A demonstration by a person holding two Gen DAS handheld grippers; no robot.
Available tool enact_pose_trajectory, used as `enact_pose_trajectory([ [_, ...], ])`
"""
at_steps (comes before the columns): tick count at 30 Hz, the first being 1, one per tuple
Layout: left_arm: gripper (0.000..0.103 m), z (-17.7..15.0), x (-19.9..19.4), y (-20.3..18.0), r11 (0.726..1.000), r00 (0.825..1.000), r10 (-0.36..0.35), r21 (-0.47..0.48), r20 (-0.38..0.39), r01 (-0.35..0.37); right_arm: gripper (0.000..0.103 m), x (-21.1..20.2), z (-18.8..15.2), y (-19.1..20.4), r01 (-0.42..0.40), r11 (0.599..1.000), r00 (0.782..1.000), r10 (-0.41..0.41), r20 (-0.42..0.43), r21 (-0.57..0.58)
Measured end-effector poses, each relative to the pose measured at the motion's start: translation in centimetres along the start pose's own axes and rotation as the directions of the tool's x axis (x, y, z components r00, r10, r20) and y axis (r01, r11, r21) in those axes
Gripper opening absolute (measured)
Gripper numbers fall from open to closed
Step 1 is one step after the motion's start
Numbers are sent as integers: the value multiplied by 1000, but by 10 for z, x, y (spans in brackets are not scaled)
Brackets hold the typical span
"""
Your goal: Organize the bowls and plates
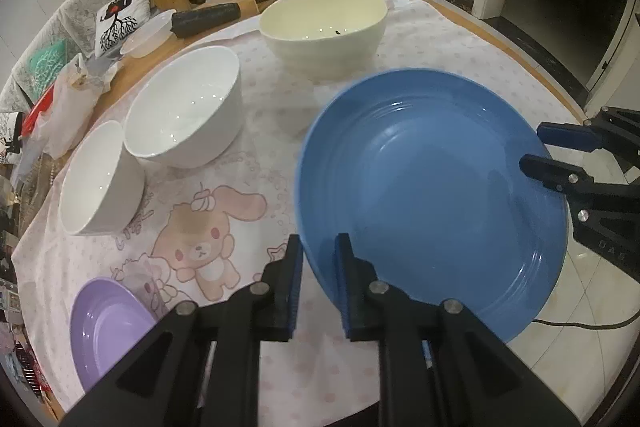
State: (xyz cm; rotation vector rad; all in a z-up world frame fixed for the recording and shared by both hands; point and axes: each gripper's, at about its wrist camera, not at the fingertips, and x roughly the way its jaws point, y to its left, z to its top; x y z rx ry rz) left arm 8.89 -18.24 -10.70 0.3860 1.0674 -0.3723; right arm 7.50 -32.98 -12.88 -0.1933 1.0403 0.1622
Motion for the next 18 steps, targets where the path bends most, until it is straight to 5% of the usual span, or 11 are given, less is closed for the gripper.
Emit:
enact_pose_trajectory([
  [6,30,0,0,5,1000,1000,-7,-18,15,7,36,1,0,1,-1,1000,1000,1,2,8],
  [10,32,0,-9,14,998,999,-36,-53,39,38,48,-6,0,1,7,1000,1000,-7,28,16],
  [18,43,-14,-56,62,979,984,-76,-177,159,104,87,-50,13,30,2,999,981,8,193,-53],
])
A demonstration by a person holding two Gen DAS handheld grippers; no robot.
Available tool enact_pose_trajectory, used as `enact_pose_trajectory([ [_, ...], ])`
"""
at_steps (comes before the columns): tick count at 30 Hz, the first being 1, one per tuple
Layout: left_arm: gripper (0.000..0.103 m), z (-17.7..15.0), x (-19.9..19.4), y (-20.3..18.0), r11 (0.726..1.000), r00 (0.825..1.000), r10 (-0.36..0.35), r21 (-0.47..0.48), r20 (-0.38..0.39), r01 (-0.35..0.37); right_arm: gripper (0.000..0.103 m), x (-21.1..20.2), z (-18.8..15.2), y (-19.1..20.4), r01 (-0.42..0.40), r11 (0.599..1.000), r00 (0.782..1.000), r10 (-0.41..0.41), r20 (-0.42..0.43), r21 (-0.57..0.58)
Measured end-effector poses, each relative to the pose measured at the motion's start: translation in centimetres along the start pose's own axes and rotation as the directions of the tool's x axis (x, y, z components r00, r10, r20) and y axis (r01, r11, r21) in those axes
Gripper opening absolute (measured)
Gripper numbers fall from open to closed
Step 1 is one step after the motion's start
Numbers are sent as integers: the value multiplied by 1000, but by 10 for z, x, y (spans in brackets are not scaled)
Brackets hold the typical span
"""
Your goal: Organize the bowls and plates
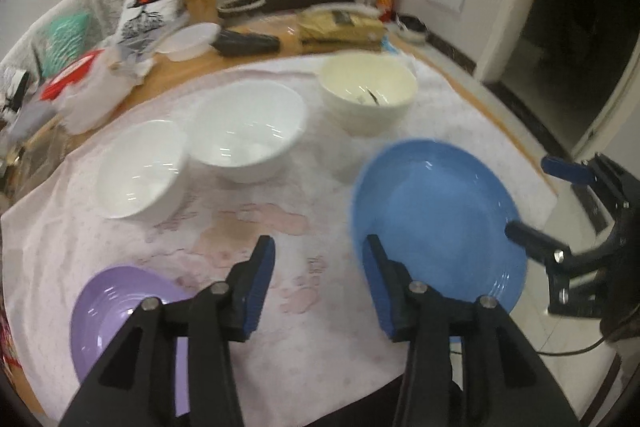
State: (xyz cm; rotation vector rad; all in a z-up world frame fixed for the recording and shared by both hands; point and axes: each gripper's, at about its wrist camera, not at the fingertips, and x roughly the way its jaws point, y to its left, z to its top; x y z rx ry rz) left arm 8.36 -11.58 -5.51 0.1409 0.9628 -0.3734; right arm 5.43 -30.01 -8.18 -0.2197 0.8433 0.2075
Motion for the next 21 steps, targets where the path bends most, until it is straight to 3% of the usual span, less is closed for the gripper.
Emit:
enact_pose_trajectory([
  [4,54,-10,-32,38,997,997,52,-53,64,-49,91,-18,17,34,-74,995,993,79,84,-62],
  [11,57,-47,-61,120,974,984,154,-183,88,-136,93,-19,42,105,-226,964,961,244,132,-140],
  [16,57,-84,-64,175,943,979,192,-288,65,-166,91,7,55,142,-380,920,920,387,65,-92],
  [21,57,-111,-51,203,925,984,175,-349,34,-152,85,36,53,170,-415,908,910,415,-9,-64],
])
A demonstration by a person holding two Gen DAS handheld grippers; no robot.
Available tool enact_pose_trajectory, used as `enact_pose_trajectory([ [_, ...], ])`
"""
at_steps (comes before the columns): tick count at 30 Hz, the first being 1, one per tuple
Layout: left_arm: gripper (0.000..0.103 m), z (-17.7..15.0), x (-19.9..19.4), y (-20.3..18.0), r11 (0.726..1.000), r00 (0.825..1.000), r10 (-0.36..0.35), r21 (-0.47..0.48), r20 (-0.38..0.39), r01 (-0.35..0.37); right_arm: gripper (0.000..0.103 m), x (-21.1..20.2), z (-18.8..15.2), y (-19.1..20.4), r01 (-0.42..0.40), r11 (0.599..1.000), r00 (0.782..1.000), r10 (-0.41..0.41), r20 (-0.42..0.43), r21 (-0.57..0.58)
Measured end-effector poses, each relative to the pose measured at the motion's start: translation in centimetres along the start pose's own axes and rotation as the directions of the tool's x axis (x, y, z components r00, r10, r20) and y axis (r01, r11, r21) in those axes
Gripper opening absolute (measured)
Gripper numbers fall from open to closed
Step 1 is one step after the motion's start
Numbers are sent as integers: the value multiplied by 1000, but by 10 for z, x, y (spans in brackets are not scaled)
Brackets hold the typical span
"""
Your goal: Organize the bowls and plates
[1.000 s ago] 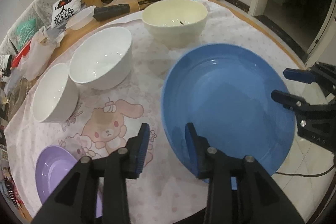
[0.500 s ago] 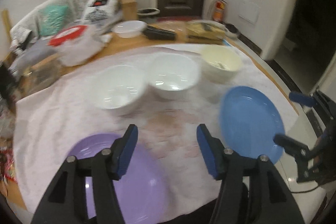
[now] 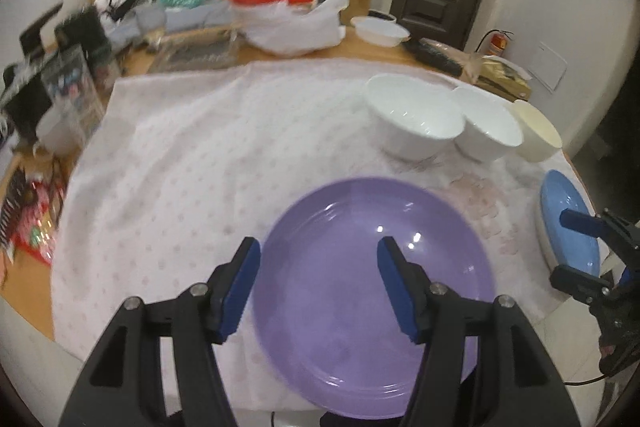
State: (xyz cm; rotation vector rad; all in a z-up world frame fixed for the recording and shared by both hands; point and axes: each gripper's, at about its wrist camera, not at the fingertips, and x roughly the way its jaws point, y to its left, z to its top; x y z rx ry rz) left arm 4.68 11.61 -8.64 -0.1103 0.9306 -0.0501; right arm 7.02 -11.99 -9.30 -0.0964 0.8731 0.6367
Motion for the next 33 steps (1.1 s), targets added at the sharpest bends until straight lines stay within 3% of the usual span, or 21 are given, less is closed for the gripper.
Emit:
enact_pose_trajectory([
  [5,57,-12,19,14,999,999,-13,-43,-32,11,75,26,-1,6,10,1000,999,-10,-52,6],
  [14,55,-19,30,28,997,999,10,-73,-51,-14,58,57,-8,7,-48,998,990,52,-133,37],
  [22,25,-28,42,30,997,996,11,-70,-91,-17,34,74,-10,15,-93,995,978,98,-184,38],
  [26,18,-29,42,26,998,996,27,-59,-89,-32,19,74,-8,19,-96,995,977,102,-189,40],
  [33,16,-28,40,21,998,996,16,-59,-89,-21,18,73,-8,16,-77,996,979,85,-187,49],
])
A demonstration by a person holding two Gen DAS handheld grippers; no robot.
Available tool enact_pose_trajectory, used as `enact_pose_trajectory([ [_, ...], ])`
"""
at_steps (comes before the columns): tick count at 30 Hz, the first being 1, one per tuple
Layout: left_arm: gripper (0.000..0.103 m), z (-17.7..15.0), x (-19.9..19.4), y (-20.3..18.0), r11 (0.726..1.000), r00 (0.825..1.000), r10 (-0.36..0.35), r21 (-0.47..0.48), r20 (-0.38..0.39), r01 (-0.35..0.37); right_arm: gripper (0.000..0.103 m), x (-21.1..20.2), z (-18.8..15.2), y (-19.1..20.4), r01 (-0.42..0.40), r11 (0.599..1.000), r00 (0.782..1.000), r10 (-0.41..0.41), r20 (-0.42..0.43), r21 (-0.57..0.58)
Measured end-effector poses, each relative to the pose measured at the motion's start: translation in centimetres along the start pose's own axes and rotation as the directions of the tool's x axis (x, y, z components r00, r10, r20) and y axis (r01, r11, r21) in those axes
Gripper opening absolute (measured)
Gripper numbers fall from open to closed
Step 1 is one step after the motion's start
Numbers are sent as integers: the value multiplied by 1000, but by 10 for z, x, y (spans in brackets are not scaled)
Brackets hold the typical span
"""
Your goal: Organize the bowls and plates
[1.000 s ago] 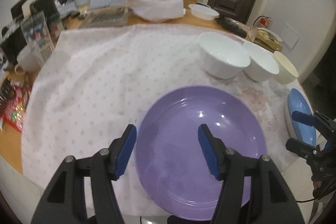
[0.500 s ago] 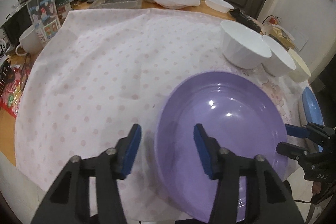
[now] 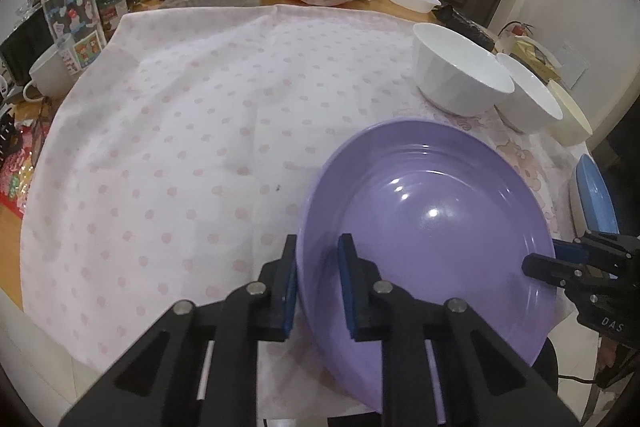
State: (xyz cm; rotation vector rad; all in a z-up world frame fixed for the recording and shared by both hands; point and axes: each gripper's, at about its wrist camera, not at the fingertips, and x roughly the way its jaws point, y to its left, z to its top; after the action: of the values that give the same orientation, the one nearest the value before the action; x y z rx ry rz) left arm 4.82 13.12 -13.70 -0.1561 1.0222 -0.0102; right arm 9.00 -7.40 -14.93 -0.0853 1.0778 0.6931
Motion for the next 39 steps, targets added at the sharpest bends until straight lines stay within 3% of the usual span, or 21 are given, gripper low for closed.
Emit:
enact_pose_trajectory([
  [14,16,13,-30,-52,997,999,-19,72,51,16,19,-51,-12,-26,35,999,995,-39,94,39],
  [25,14,23,-50,-134,983,994,-60,176,92,43,19,-113,-41,-78,78,990,978,-99,181,121],
  [39,14,23,-38,-238,953,992,-112,289,51,92,19,-162,-88,-150,123,963,961,-176,214,241],
])
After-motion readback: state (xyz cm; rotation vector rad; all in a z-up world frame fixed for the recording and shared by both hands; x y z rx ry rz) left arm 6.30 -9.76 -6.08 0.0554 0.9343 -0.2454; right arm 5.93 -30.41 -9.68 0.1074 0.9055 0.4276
